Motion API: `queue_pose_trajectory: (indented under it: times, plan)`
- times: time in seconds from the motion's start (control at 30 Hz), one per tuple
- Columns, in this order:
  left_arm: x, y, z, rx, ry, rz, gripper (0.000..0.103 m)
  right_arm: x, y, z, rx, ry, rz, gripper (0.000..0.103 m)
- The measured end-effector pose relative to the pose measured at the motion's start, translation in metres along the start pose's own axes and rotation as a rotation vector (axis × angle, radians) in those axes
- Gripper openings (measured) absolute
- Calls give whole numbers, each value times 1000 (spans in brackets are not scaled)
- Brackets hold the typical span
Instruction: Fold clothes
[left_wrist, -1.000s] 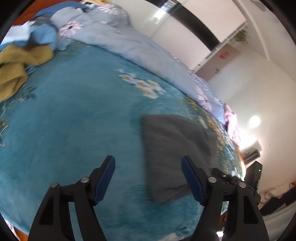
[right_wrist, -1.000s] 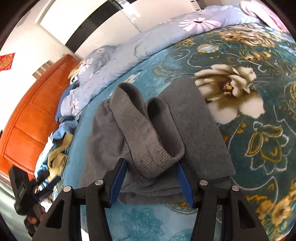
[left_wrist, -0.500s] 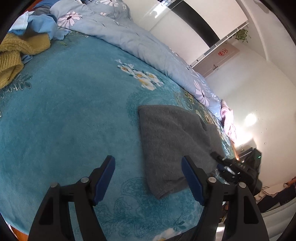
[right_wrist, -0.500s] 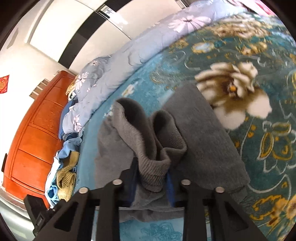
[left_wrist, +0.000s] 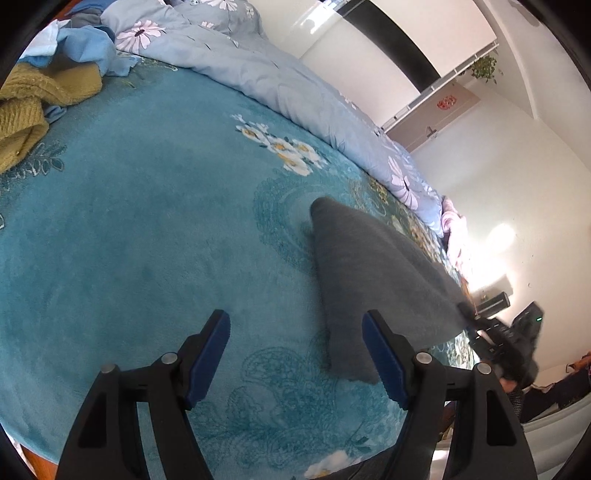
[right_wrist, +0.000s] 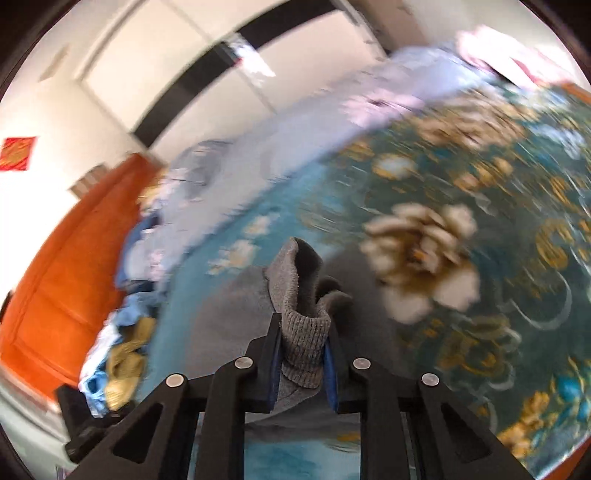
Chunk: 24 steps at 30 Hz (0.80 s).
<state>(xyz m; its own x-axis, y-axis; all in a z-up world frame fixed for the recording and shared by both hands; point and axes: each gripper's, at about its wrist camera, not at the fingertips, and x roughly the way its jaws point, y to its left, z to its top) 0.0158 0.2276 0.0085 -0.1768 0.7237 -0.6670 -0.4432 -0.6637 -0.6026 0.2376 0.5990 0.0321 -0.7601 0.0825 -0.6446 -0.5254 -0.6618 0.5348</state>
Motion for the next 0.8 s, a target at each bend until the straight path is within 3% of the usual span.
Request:
queue_pose_trajectory:
  times: [0.13, 0.37, 0.43, 0.5, 0.57, 0.7, 0.8]
  plan:
    - [16, -4, -3, 12, 41, 12, 75, 12, -28, -8, 48, 45, -36, 20]
    - [38, -40, 3, 109, 65, -3, 75, 25, -28, -12, -11, 108, -74, 24]
    - [38, -52, 6, 155, 48, -3, 75, 15, -23, -9, -48, 95, -72, 32]
    - [40, -62, 10, 185, 35, -8, 75, 4, -12, -6, -121, 74, -115, 47]
    - [45, -73, 15, 208, 28, -24, 75, -6, 0, -3, -197, 47, -170, 47]
    - [58, -98, 21, 273, 10, -50, 75, -8, 32, 7, -252, 23, -87, 47]
    - [71, -112, 20, 318, 14, -52, 75, 16, 56, 8, -282, 91, -4, 43]
